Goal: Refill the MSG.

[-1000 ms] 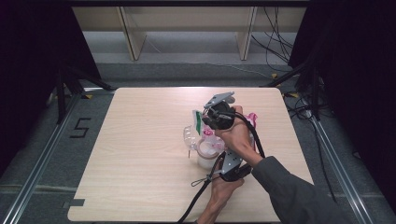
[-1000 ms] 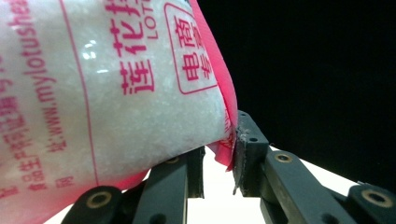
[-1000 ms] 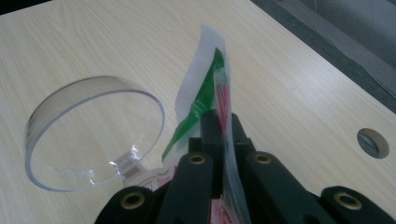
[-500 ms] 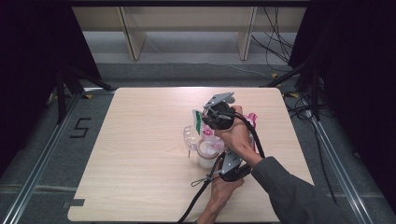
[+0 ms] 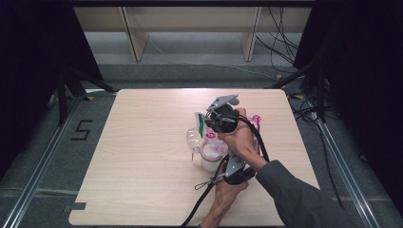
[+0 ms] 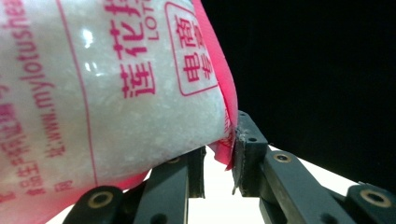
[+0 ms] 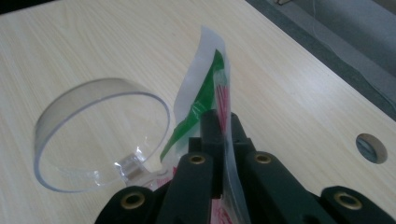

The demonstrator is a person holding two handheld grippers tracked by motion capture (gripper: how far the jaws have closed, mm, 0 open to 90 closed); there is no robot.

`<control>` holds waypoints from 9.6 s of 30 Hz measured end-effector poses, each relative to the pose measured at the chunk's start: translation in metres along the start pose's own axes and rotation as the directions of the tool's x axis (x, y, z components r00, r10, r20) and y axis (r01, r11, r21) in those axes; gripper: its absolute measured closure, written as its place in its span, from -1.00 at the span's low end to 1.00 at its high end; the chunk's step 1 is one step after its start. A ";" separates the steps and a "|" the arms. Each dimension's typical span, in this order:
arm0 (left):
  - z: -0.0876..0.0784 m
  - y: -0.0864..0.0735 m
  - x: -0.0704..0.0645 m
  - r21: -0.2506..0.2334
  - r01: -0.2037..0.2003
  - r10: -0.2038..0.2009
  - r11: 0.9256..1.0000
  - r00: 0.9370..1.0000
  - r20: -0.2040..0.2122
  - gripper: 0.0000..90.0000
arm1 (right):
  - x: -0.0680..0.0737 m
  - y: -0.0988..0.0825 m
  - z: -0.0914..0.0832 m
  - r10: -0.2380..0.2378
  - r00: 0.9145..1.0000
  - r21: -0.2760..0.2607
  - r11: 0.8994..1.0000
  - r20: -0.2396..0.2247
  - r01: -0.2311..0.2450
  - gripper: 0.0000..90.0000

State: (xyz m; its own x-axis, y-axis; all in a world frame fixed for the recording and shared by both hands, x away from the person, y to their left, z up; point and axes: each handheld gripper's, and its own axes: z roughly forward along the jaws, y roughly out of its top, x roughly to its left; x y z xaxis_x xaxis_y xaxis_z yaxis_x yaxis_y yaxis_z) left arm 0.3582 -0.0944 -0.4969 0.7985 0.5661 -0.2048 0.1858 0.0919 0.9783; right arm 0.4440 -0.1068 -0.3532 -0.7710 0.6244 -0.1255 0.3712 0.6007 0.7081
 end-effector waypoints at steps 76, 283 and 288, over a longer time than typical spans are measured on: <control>0.001 0.000 0.000 0.000 0.009 -0.009 1.000 1.000 0.002 0.71 | -0.001 0.001 0.002 0.014 1.000 0.015 1.000 0.007 -0.014 1.00; -0.142 0.021 0.039 0.240 -0.037 0.092 0.970 0.970 -0.224 -0.26 | -0.094 -0.241 -0.061 0.588 0.807 -0.412 0.725 -0.048 -0.553 0.96; -0.145 0.021 0.042 0.243 -0.022 0.084 0.970 0.965 -0.249 -0.27 | -0.096 -0.244 -0.059 0.579 0.814 -0.397 0.739 -0.040 -0.545 0.89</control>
State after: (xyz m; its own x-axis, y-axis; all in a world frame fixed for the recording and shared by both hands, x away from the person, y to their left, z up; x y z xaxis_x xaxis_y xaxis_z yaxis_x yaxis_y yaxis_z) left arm 0.3121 0.0500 -0.4805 0.6431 0.7582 -0.1073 0.3022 -0.1226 0.9453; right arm 0.3972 -0.3430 -0.4730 -0.4331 0.8365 0.3356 0.4890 -0.0947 0.8671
